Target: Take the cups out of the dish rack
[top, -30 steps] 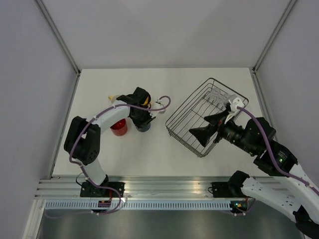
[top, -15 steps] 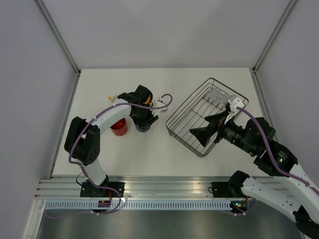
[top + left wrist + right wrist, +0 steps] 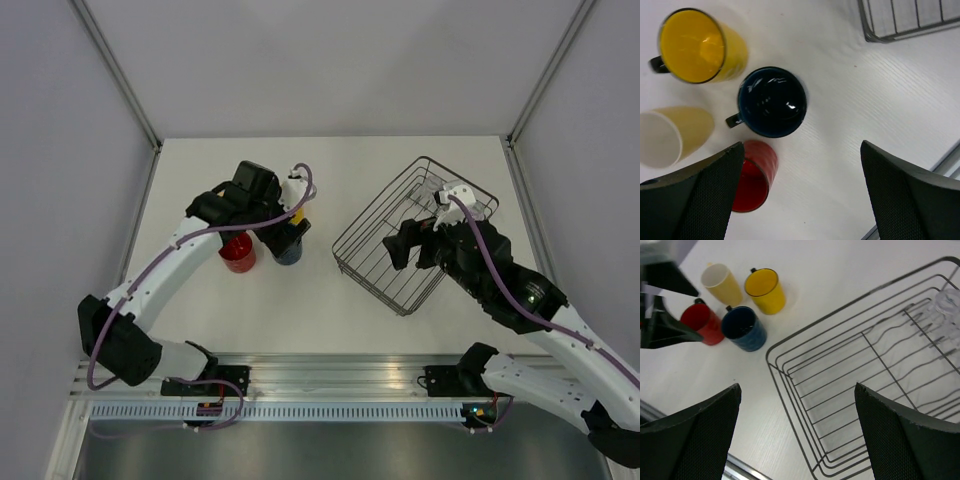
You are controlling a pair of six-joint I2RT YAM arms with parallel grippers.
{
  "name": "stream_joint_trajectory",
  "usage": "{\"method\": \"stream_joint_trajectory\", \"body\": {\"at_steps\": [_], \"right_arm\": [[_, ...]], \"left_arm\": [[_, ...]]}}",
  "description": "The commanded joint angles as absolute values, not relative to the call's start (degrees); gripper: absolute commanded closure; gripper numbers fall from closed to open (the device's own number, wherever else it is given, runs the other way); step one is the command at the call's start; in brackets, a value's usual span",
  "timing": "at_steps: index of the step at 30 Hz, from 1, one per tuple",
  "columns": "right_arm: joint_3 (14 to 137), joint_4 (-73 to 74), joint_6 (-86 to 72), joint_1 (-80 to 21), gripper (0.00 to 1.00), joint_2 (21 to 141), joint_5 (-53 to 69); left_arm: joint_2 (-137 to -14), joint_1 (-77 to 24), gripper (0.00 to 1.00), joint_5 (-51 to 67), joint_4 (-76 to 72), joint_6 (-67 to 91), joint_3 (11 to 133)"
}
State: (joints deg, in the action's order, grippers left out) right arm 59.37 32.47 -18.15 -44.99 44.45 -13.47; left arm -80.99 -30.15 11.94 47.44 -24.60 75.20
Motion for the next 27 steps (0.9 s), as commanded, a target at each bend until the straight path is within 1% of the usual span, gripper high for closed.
{"method": "stream_joint_trajectory", "body": {"at_steps": [1, 2, 3, 4, 6, 8, 12, 13, 14, 20, 23, 27], "right_arm": [[60.55, 34.36, -21.61, -44.91, 0.02, 46.58, -26.17], [60.82, 34.71, -22.14, -44.91, 0.02, 47.19, -30.02], [61.08, 35.15, -22.67, -44.91, 0.02, 48.50, -31.54], [61.34, 35.16, -23.02, -44.83, 0.02, 49.30, -32.77], [61.78, 35.59, -24.25, -44.65, 0.02, 51.92, -36.54], [62.75, 36.12, -25.22, -42.90, 0.02, 55.09, -37.53], [62.32, 32.36, -24.52, -35.96, 0.02, 60.45, -33.58], [62.05, 31.73, -24.52, -34.38, 0.02, 61.51, -31.14], [61.79, 30.86, -24.52, -31.23, 0.02, 63.52, -29.98], [64.50, 26.63, -23.56, -23.91, 0.02, 73.45, -28.39], [67.75, 25.84, -23.03, -20.49, 0.03, 78.20, -26.73], [73.45, 25.05, -21.63, -16.71, 0.06, 83.84, -24.09]], "left_arm": [[-74.99, -30.41, 0.00, 1.54, 43.87, -13.23, 74.98], [-72.88, -30.24, 0.00, -2.68, 42.81, -10.75, 74.54], [-71.73, -30.15, 0.00, -13.08, 41.32, -3.85, 73.84], [-70.94, -29.89, 0.00, -17.27, 41.22, -0.82, 73.92], [-68.75, -28.04, 0.00, -20.64, 42.01, 3.50, 74.53], [-67.16, -26.38, 0.00, -21.27, 44.81, 9.74, 75.32], [-61.80, -26.10, 0.00, -24.87, 46.05, 18.88, 73.84], [-58.57, -26.10, 0.00, -25.40, 46.05, 20.11, 73.13], [-57.14, -26.19, 0.00, -25.40, 45.36, 20.47, 72.34], [-46.16, -26.10, 0.00, -22.60, 44.74, 17.93, 65.75], [-41.33, -26.19, 0.00, -21.53, 43.77, 17.49, 60.66], [-37.19, -26.19, 0.00, -22.06, 41.23, 16.27, 53.98]]}}
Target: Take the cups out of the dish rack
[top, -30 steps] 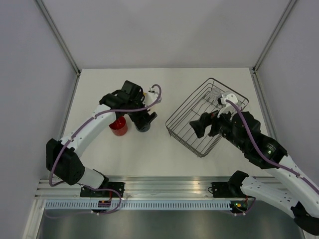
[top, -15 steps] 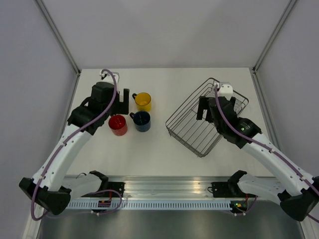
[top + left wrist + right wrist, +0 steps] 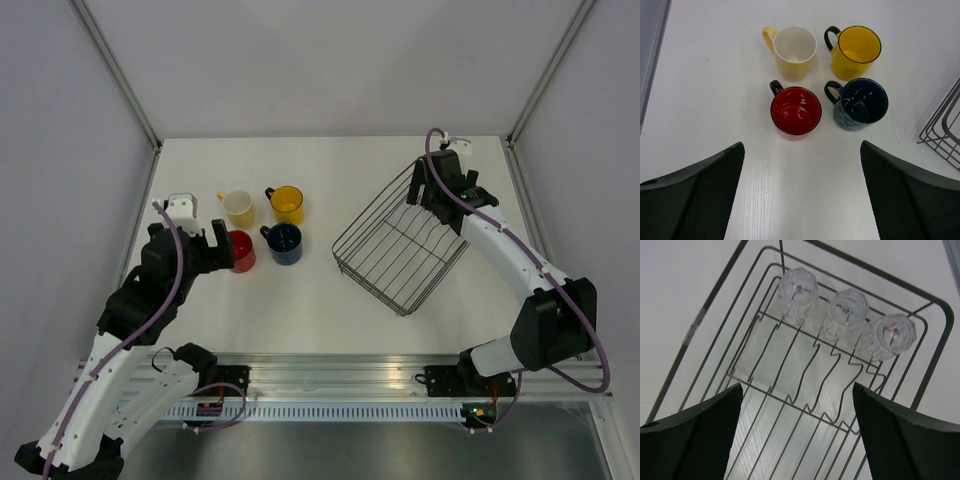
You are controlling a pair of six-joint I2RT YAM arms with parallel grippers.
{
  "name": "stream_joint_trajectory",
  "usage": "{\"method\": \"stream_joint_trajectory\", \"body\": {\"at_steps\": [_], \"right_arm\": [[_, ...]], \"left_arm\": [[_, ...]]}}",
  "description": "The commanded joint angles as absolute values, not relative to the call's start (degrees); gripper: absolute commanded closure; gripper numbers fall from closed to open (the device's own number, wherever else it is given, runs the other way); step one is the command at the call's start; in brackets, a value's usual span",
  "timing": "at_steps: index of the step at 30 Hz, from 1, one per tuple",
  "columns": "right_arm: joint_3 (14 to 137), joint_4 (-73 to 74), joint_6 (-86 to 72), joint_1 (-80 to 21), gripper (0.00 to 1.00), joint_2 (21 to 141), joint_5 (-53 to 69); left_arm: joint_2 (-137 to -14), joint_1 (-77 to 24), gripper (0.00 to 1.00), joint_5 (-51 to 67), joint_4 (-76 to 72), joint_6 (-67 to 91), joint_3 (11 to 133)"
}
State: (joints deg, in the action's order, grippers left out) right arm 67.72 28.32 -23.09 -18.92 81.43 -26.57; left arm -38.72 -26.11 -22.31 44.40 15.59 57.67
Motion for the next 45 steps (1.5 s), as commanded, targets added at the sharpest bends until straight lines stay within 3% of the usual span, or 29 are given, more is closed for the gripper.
{"method": "stream_joint_trajectory", "body": {"at_steps": [1, 11, 28, 37, 45], "right_arm": [[74.69, 25.31, -21.62, -16.18, 0.06, 85.15, -24.00], [88.85, 28.74, -21.27, -12.04, 0.11, 102.46, -21.71], [98.79, 31.81, -16.70, -8.53, 0.18, 116.71, -19.78], [98.61, 30.50, -15.82, -7.91, 0.33, 119.27, -15.03], [98.44, 30.68, -15.12, -7.91, 0.57, 117.61, -15.47]], "left_arm": [[-36.66, -26.19, 0.00, -21.97, 40.79, 16.00, 53.18], [-35.51, -26.10, 0.00, -14.86, 37.53, 16.35, 49.48], [-37.27, -26.19, 0.00, -10.90, 36.56, 16.00, 48.43], [-37.79, -26.10, 0.00, -9.32, 36.47, 15.65, 48.25], [-37.71, -26.19, 0.00, -8.53, 36.21, 15.56, 48.16]]}}
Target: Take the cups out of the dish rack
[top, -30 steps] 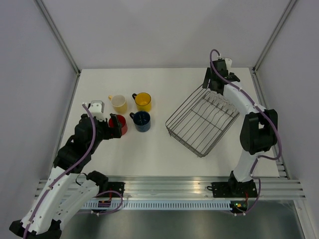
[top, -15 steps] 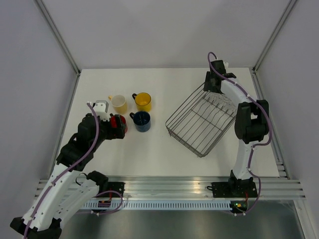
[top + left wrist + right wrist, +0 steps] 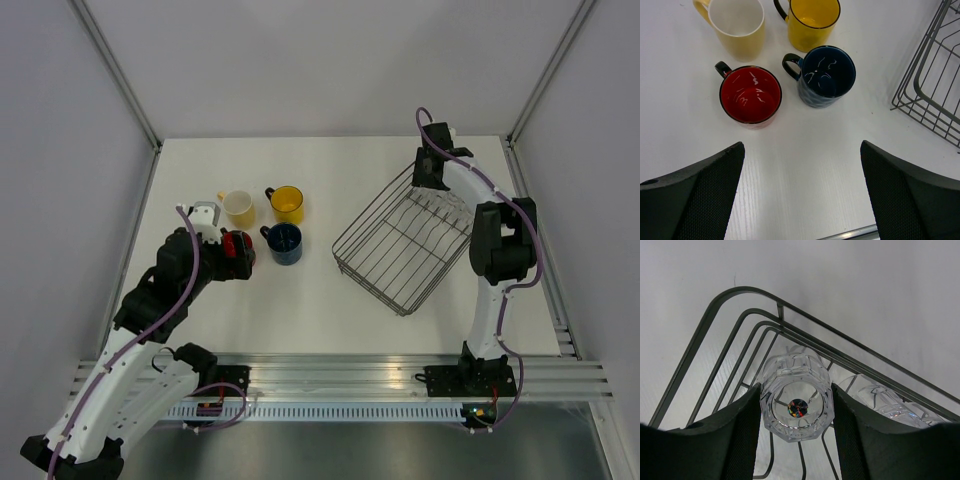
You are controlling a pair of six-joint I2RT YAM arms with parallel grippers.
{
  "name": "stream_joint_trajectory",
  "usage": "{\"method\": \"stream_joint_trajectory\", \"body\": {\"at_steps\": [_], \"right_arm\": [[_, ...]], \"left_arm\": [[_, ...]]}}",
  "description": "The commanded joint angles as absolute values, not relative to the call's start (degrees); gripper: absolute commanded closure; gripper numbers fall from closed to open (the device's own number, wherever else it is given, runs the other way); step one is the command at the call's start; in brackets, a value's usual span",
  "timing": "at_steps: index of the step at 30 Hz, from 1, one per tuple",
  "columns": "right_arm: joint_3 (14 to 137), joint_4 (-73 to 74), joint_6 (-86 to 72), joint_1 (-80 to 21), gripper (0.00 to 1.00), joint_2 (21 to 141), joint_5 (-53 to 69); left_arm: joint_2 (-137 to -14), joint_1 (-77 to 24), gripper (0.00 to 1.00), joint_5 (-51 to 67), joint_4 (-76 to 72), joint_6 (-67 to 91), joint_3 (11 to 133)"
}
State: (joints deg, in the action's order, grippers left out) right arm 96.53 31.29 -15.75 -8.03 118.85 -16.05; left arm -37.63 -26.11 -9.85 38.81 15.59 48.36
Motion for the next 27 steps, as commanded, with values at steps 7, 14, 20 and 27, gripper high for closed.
{"method": "stream_joint_trajectory", "body": {"at_steps": [7, 14, 20, 27], "right_arm": [[97.47, 31.02, -16.17, -8.00, 0.70, 112.60, -15.38], [95.28, 32.43, -17.40, -8.26, 0.73, 104.69, -15.73], [89.48, 30.42, -18.63, -10.98, 0.78, 94.85, -6.52], [78.15, 18.04, -23.90, -16.87, 0.80, 81.24, 16.49]], "left_arm": [[-37.27, -26.10, 0.00, -8.00, 36.12, 15.38, 48.16], [-36.65, -26.10, 0.00, -7.56, 36.04, 15.21, 48.08], [-35.42, -25.67, 0.00, -0.45, 34.19, 14.33, 47.81], [-33.84, -23.73, 0.00, 7.46, 31.64, 14.76, 48.08]]}}
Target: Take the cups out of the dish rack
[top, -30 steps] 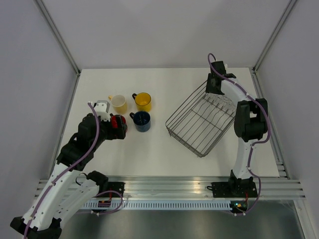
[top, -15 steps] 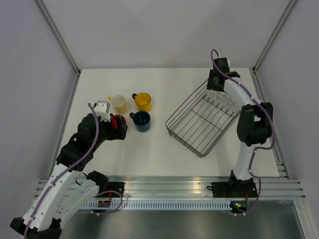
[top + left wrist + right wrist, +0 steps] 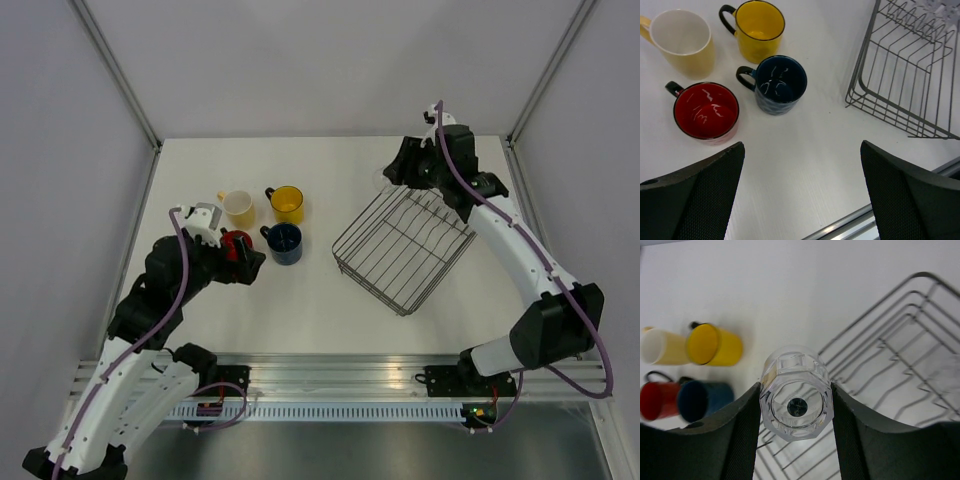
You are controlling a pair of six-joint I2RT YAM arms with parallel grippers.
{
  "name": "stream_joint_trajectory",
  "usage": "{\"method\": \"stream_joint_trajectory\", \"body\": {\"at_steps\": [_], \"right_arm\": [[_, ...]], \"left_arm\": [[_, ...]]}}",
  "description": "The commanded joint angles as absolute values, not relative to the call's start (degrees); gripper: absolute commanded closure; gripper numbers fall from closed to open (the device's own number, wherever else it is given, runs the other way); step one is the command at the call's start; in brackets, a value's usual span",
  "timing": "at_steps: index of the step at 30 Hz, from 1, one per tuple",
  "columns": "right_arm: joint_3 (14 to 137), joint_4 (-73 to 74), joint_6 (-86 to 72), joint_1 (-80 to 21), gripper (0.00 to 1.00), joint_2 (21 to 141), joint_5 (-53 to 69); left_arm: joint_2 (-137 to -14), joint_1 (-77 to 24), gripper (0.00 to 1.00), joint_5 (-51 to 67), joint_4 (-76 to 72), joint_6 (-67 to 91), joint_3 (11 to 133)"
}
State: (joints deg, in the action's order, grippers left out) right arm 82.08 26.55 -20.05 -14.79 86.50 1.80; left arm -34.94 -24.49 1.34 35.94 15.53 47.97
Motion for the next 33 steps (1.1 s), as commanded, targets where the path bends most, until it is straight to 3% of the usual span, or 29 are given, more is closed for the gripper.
{"method": "stream_joint_trajectory", "body": {"at_steps": [1, 4, 9, 16, 23, 26, 29, 32, 33], "right_arm": [[75.18, 13.41, -26.86, -17.31, 0.82, 79.99, 19.48], [70.60, 5.49, -30.84, -19.15, 0.83, 76.47, 26.88], [64.53, -3.85, -39.18, -26.17, 0.84, 71.03, 27.95], [51.78, -24.05, -52.81, -35.15, 0.85, 66.62, 26.28], [49.92, -31.20, -53.61, -44.90, 0.86, 67.85, 25.67], [50.36, -32.69, -53.35, -47.10, 0.87, 68.90, 25.75], [51.06, -33.57, -52.30, -48.86, 0.87, 69.78, 26.02], [50.80, -34.45, -52.03, -49.48, 0.88, 70.05, 26.19], [50.63, -34.54, -52.03, -49.57, 0.91, 70.05, 26.19]], "left_arm": [[-33.58, -23.73, 0.00, 9.82, 30.94, 14.94, 48.08], [-32.00, -23.55, 0.00, 13.35, 28.83, 15.38, 47.81], [-28.83, -23.47, 0.00, 19.15, 24.10, 19.85, 46.85], [-23.65, -23.47, 0.00, 31.45, -4.09, 36.98, 33.24], [-25.48, -23.55, 0.00, 37.52, -30.72, 45.34, 25.50], [-26.89, -23.55, 0.01, 38.93, -34.80, 48.07, 24.79], [-27.51, -23.56, 0.15, 40.16, -38.48, 49.30, 24.26], [-26.72, -23.64, 0.53, 41.04, -40.78, 49.92, 23.29], [-26.37, -23.64, 0.73, 40.61, -40.78, 49.92, 23.12]]}}
